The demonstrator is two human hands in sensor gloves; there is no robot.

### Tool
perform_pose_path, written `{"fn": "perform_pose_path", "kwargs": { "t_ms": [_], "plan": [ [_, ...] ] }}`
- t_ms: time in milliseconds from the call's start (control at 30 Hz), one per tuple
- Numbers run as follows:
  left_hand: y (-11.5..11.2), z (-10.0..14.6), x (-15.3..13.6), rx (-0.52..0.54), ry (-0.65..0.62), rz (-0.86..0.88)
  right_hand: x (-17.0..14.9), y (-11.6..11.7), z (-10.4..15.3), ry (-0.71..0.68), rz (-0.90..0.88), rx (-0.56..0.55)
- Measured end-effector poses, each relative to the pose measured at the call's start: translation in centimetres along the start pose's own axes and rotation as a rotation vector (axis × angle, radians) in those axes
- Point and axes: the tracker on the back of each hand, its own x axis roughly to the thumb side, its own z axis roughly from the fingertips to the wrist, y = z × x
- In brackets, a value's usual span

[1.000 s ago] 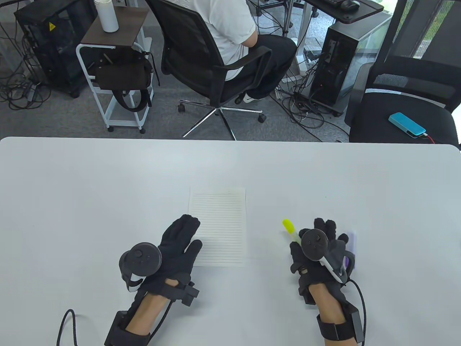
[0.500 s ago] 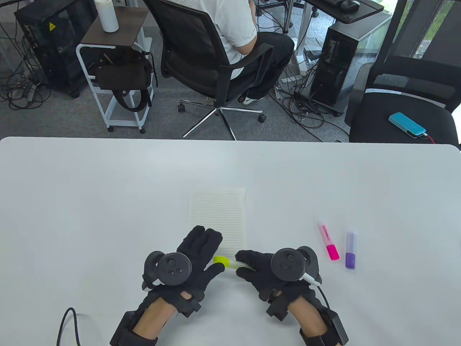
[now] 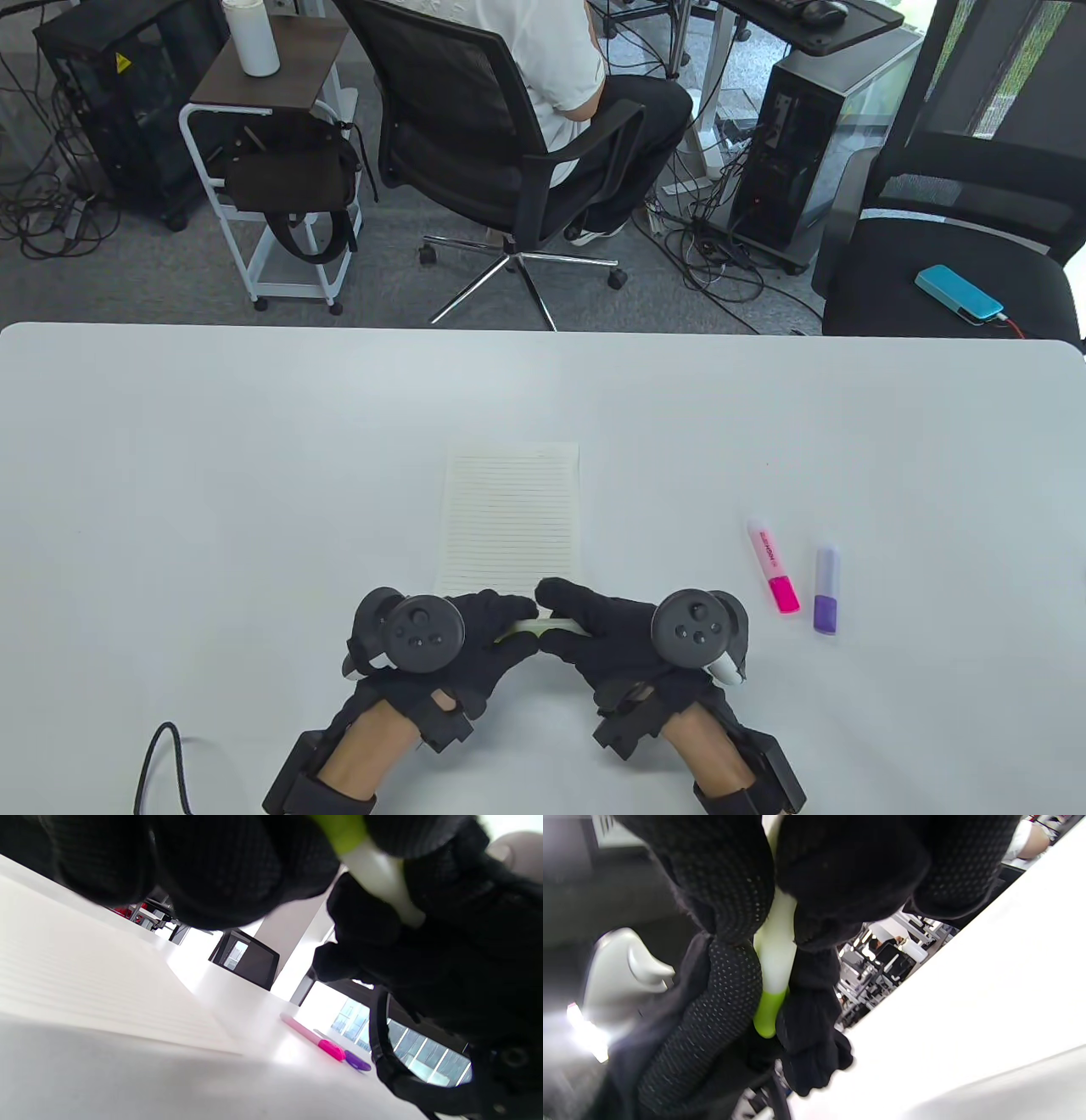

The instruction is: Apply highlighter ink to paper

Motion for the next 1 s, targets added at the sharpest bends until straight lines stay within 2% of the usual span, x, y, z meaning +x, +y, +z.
{"fn": "perform_pose_path", "kwargs": {
  "t_ms": [333, 400, 433, 467, 533, 600, 700, 767, 833, 933, 1000],
  "plan": [
    [0.2, -0.1, -0.7, 0.033, 0.039, 0.104, 0.0, 0.3, -0.1, -0.019, -0.090, 0.043],
    [0.4, 0.0, -0.8, 0.050, 0.049, 0.096, 0.0, 0.4, -0.1, -0.027, -0.102, 0.033],
    [0.7, 0.4, -0.9, 0.068, 0.083, 0.075, 0.5, 0.2, -0.1, -0.087, -0.099, -0.002],
    [0.6, 0.1, -1.4, 0.073, 0.062, 0.072, 0.8, 0.1, 0.0, -0.094, 0.036, 0.007],
    [0.5, 0.2, -1.8, 0.081, 0.079, 0.118, 1.0, -0.1, -0.1, -0.111, 0.077, 0.004],
    [0.6, 0.3, -1.8, 0.091, 0.090, 0.097, 0.9, -0.2, -0.1, -0.085, 0.034, -0.009],
    [1.2, 0.6, -2.1, 0.107, 0.133, -0.037, 0.1, -1.2, 0.1, -0.060, 0.081, -0.079],
    [1.9, 1.1, -3.1, 0.124, 0.206, -0.058, -0.6, -2.2, 0.3, -0.010, 0.100, -0.128],
    [3.1, 1.9, -4.5, 0.173, 0.350, -0.060, -1.4, -3.3, 0.5, 0.038, 0.101, -0.192],
    [4.4, 3.0, -6.3, 0.207, 0.534, -0.164, -2.3, -4.1, 0.6, 0.105, 0.097, -0.197],
    [5.1, 3.6, -7.5, 0.170, 0.654, -0.223, -2.9, -4.3, 0.6, 0.136, 0.097, -0.190]
  ]
}}
